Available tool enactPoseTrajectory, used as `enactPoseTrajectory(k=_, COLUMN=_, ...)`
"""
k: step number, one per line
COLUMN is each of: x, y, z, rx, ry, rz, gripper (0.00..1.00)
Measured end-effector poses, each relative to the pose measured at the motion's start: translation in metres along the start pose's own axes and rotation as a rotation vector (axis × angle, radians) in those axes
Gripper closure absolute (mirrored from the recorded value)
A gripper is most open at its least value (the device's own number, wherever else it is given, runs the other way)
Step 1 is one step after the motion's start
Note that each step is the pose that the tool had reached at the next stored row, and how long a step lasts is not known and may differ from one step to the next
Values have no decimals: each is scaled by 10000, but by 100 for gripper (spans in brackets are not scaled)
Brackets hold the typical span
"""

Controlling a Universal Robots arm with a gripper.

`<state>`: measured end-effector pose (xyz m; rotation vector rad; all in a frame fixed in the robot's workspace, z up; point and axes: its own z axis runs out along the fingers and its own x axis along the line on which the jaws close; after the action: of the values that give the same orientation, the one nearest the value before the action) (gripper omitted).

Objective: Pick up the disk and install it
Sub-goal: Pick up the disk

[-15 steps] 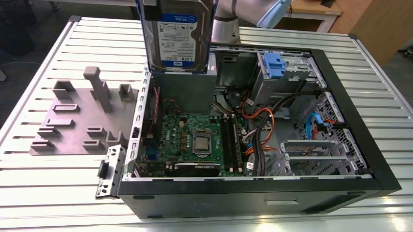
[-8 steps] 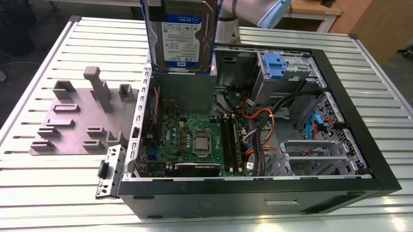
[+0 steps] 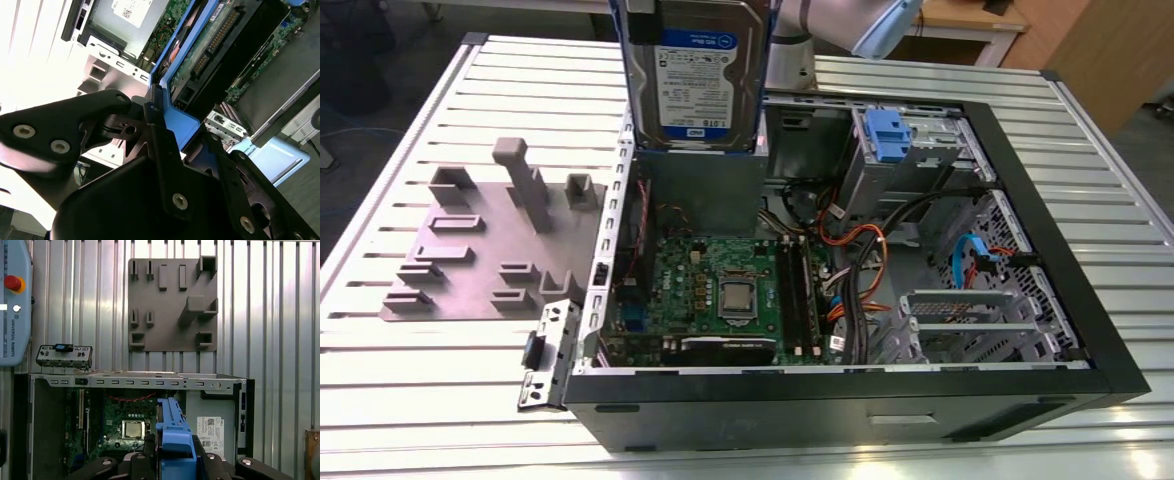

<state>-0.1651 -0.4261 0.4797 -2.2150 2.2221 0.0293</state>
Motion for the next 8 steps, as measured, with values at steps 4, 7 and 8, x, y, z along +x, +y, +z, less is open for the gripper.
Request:
enactPoseTrajectory(k=4, x=0, y=-10, z=0, rx=-1, ry=0, rz=-1, gripper=64)
enactPoseTrajectory(k=7, x=0, y=-30, z=0, rx=0, ry=0, rz=-1, gripper=64)
enactPoseTrajectory(k=8, x=0, y=-39, z=0, rx=0, ry=0, rz=0, gripper=64)
